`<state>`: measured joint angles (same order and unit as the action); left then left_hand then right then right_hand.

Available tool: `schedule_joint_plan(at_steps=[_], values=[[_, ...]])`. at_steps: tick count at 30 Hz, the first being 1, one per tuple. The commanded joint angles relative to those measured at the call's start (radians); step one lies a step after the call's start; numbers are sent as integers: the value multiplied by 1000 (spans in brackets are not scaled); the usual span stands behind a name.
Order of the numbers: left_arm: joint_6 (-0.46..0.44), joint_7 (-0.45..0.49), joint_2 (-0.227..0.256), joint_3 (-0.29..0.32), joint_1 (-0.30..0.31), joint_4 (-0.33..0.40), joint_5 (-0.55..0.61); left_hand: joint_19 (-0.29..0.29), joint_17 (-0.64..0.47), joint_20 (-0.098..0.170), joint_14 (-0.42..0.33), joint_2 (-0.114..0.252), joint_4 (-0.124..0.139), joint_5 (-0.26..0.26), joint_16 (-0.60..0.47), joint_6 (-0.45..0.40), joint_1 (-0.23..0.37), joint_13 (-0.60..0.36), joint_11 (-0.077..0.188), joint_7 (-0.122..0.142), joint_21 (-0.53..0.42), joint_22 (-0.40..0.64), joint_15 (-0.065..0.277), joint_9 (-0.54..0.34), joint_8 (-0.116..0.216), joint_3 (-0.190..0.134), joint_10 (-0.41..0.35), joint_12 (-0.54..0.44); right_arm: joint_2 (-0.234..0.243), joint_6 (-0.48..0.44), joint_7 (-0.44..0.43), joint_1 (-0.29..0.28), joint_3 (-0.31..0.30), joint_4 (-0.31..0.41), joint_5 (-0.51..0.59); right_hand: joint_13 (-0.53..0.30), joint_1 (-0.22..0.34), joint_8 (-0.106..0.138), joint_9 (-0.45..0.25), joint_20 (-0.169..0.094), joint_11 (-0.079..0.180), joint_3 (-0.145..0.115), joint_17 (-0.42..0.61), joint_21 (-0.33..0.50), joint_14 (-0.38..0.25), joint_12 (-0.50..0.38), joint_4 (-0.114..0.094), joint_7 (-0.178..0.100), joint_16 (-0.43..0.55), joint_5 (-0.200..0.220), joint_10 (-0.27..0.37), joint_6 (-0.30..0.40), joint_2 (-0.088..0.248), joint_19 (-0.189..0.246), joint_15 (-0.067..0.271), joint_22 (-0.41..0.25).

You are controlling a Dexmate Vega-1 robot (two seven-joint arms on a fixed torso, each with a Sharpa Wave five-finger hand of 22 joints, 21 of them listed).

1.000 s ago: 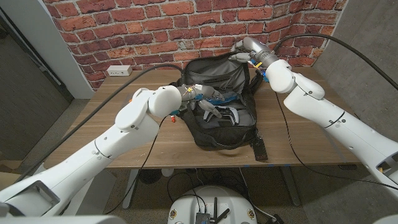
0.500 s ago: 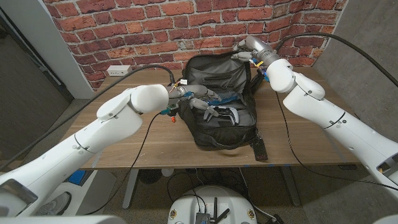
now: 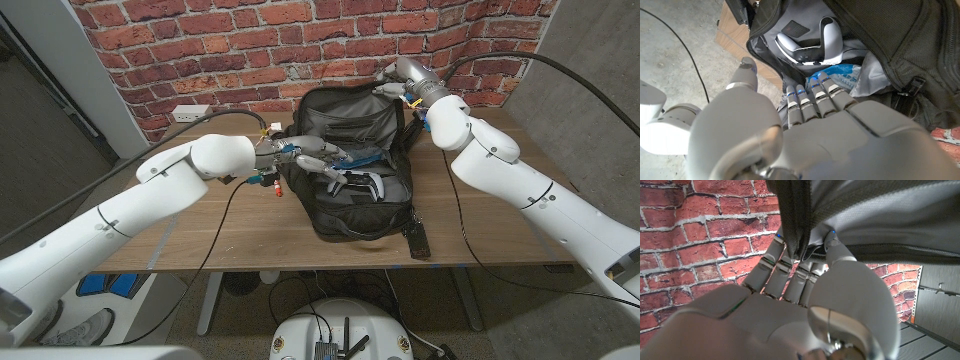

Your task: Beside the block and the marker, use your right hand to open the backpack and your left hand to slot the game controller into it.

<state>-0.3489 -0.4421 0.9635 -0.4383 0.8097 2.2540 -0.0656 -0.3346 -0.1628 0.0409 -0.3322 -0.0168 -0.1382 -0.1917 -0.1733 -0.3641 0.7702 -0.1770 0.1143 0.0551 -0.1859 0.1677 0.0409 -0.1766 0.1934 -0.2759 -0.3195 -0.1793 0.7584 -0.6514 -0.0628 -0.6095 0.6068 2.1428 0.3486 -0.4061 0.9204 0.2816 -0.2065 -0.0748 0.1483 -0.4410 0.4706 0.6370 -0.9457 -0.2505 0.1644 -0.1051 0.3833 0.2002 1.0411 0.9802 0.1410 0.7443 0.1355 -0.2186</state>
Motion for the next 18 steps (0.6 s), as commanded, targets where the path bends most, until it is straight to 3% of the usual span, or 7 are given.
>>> schedule_joint_plan(at_steps=[1, 18], values=[[114, 50, 59, 37, 26, -61, -198, -2, -3, 85, -4, 12, 2, -1, -6, -11, 0, -1, -4, -1, -4, 2, 76, -3, 4, -4, -10, -10, -4, -68, -5, 13, 28, 31, 23, -5, 5, 1, -3, -129, -1, -7, 5, 11, -9, 0, -1, 0, -5, 6, 6, 7, 10, -6, 80, 1], [231, 93, 134, 133, 155, -111, -437, -19, -2, 88, -21, 20, -2, 0, -9, -32, -2, -1, -10, -6, -9, 2, 80, -3, 7, -5, -28, -16, -18, -115, 14, 53, 77, 27, 59, -6, 4, -2, -3, -129, -1, -8, 7, 18, -9, 4, -1, 0, -6, 6, 5, 6, 10, -10, 80, 3]])
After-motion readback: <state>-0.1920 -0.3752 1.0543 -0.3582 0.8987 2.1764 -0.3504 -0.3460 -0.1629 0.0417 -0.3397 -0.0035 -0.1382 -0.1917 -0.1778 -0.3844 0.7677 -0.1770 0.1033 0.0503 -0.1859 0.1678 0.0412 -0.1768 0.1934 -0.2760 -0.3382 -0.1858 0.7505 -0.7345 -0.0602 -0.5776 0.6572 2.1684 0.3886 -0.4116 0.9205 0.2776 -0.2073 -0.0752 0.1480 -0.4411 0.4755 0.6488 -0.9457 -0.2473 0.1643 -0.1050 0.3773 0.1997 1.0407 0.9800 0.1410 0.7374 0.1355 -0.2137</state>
